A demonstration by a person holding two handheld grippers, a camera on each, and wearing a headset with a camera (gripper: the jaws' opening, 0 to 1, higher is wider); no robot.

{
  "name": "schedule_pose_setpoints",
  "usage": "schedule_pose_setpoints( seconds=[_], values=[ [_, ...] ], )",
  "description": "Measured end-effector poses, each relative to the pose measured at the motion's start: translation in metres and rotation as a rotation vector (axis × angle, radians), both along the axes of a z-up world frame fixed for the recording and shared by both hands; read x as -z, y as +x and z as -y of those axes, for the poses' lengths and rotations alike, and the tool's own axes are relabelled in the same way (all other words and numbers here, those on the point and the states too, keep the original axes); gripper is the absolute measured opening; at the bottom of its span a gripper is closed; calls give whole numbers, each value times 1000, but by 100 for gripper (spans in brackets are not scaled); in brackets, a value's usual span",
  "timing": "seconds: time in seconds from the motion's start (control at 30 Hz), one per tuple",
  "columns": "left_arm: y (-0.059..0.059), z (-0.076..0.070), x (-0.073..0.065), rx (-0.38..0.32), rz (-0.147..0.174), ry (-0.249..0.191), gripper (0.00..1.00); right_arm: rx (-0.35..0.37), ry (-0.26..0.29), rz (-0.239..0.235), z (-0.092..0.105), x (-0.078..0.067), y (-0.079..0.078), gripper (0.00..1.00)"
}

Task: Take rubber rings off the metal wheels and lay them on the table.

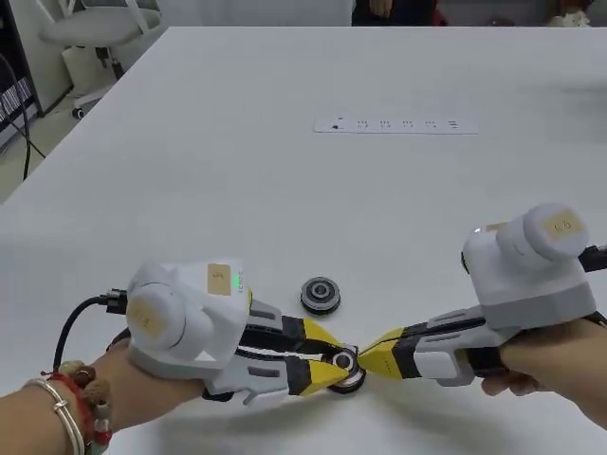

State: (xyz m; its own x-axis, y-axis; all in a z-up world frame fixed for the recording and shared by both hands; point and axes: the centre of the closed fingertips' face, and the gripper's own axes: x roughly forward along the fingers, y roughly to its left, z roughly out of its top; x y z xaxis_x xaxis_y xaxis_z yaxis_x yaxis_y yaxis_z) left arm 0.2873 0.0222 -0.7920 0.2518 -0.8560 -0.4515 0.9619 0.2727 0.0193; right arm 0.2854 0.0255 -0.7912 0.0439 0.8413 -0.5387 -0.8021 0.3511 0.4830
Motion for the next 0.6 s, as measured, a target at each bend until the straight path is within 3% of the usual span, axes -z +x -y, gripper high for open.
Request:
schedule_pose_setpoints(
  seconds=[0.07, 0.1, 0.2, 0.6],
  values=[
    [0, 2, 0, 0, 2, 5, 13, -13, 13, -1, -4, -3, -2, 0],
    [0, 4, 0, 1, 1, 7, 13, -22, 69, 2, -13, -12, -4, 0],
    [0, 7, 0, 13, 5, 15, 13, -16, 31, 30, -12, -12, 1, 0],
    [1, 10, 0, 9, 5, 17, 13, 7, 20, 20, -5, -9, 5, 0]
  ],
)
